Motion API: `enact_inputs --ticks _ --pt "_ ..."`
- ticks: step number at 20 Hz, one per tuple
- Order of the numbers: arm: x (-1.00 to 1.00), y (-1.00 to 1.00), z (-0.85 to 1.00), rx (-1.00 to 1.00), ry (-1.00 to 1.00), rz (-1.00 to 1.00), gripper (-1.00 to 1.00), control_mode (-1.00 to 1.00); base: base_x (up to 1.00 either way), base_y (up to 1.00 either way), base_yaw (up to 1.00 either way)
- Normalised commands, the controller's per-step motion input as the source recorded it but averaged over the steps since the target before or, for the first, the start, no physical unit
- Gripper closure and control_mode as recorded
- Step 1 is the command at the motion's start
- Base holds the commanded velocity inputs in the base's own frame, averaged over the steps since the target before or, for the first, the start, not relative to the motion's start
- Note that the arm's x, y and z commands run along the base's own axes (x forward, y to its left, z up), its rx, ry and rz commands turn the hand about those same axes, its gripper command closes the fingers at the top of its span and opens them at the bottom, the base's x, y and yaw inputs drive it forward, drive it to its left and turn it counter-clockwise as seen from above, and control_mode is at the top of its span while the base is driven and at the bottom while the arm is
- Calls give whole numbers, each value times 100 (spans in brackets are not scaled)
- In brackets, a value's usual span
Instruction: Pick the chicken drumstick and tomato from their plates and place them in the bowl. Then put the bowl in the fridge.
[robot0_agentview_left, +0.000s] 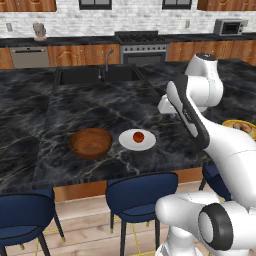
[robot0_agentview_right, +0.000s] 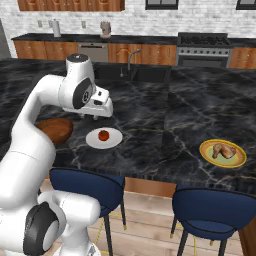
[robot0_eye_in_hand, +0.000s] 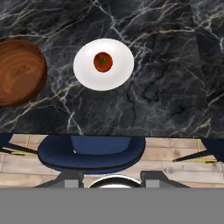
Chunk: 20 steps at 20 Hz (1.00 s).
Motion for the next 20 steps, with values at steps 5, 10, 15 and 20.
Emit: enact_inputs --ticks 5,10,15,20 --pt "0 1 -1 -2 1 0 -100 -100 0 0 0" --pt "13 5 -6 -5 -7 -1 -100 -100 0 0 0" --pt "30 21 -15 -4 -1 -6 -100 -100 0 0 0" --pt "35 12 -27 2 0 -1 -100 -100 0 0 0"
